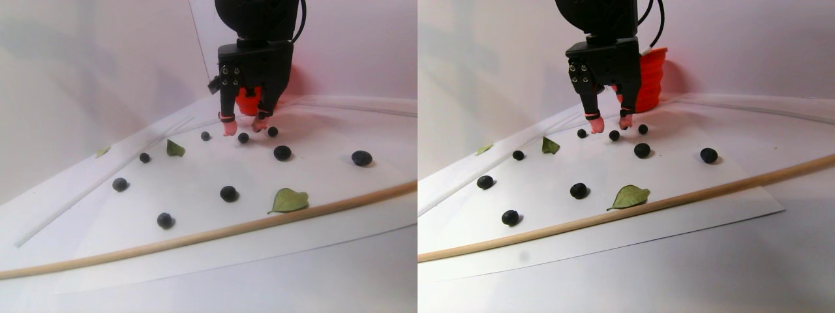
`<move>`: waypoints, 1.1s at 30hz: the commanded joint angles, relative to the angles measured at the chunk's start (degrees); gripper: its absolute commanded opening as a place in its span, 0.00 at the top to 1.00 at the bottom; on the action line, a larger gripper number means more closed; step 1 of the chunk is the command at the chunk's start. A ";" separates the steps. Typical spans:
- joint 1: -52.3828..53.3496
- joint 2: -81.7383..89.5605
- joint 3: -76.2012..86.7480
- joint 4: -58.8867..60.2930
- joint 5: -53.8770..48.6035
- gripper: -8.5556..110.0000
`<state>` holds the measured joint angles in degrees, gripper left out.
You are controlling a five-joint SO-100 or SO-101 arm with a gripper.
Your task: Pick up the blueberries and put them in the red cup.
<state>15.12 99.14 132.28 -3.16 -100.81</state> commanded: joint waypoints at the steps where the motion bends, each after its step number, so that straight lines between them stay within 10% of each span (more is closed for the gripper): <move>1: -1.23 0.53 -2.29 -1.32 -0.26 0.77; 33: -2.02 -7.47 -5.36 -9.58 0.26 0.77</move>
<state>14.24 90.88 128.85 -11.51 -100.81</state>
